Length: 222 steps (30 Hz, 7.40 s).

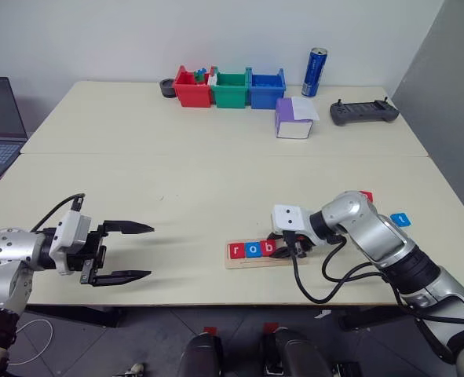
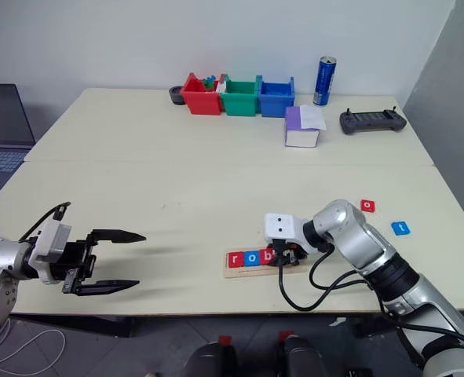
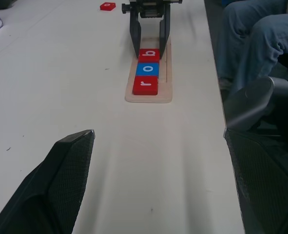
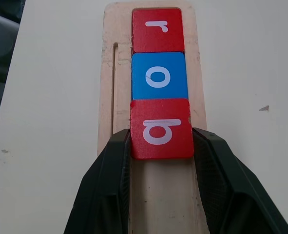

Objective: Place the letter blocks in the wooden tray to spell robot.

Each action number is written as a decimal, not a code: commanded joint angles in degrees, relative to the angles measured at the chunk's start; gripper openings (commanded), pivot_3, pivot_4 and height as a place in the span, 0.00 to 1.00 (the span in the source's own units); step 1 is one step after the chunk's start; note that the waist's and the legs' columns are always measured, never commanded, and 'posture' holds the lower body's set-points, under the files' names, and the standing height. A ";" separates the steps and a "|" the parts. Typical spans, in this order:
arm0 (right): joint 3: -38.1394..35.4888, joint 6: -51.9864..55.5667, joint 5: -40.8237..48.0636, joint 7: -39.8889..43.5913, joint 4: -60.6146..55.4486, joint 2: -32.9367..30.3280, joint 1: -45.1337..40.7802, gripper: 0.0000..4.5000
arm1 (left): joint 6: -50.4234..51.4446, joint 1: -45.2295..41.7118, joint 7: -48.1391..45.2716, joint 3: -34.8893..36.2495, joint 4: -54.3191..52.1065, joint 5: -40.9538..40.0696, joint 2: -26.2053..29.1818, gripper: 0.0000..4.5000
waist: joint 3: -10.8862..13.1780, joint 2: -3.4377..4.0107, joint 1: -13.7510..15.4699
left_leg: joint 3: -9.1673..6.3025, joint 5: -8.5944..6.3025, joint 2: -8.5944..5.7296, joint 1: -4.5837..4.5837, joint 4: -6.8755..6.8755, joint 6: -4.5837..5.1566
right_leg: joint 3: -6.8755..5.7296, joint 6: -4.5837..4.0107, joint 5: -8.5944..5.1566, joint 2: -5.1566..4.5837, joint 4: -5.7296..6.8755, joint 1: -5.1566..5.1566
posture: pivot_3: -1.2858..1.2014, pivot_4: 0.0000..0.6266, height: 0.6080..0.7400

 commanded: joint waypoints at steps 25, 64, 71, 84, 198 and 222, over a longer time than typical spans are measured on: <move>-1.13 1.28 0.87 2.43 -1.71 0.55 -1.91 0.32 | 0.05 -1.81 -0.36 1.93 0.05 1.11 -0.57 1.00 | -0.01 -0.01 -0.03 | 0.00 0.00 0.00 0.02 0.00 0.00 | 0.00 0.00 0.00 0.00 0.01 0.00 | 0.52 0.24 1.00; -18.60 9.73 11.18 -0.69 -9.13 -5.82 0.42 1.00 | -0.74 -3.49 -0.36 1.09 1.75 1.62 -0.49 1.00 | -0.01 -0.02 0.08 | -0.01 0.00 -0.01 -0.02 0.00 0.00 | 0.00 -0.01 0.00 -0.01 -0.01 0.00 | 0.52 0.24 1.00; -41.11 13.92 7.72 -27.46 1.17 -5.55 8.25 1.00 | -1.10 -3.69 -0.36 0.69 2.09 1.42 -0.55 1.00 | -0.07 -0.11 0.13 | 0.01 -0.01 -0.06 0.02 0.00 -0.01 | -0.01 -0.01 0.01 -0.10 -0.07 0.07 | 0.52 0.24 1.00; -48.11 9.41 7.11 -51.79 15.85 3.92 7.06 1.00 | -1.55 -5.00 -0.36 0.11 3.41 1.83 -0.45 1.00 | 0.00 0.04 -1.65 | 0.09 0.05 -0.04 0.08 -0.10 -0.09 | 0.09 0.01 0.01 -0.03 0.05 0.02 | 0.52 0.24 1.00; -10.27 -9.43 5.71 8.23 -1.92 -7.36 2.05 0.32 | -5.69 4.05 -0.36 -0.25 -1.48 -5.86 0.48 1.00 | -0.01 0.07 -1.11 | -0.01 0.03 0.02 0.06 -0.06 -0.07 | 0.02 0.07 0.04 0.01 -0.06 0.05 | 0.52 0.24 1.00; -4.03 -9.90 -0.91 3.60 3.70 -1.84 -0.18 0.32 | -5.31 4.77 -0.36 1.83 -1.87 -3.52 -0.77 1.00 | 0.00 0.08 -1.27 | 0.02 0.03 0.00 0.05 -0.06 -0.07 | 0.02 0.06 0.04 -0.01 -0.03 0.03 | 0.52 0.24 1.00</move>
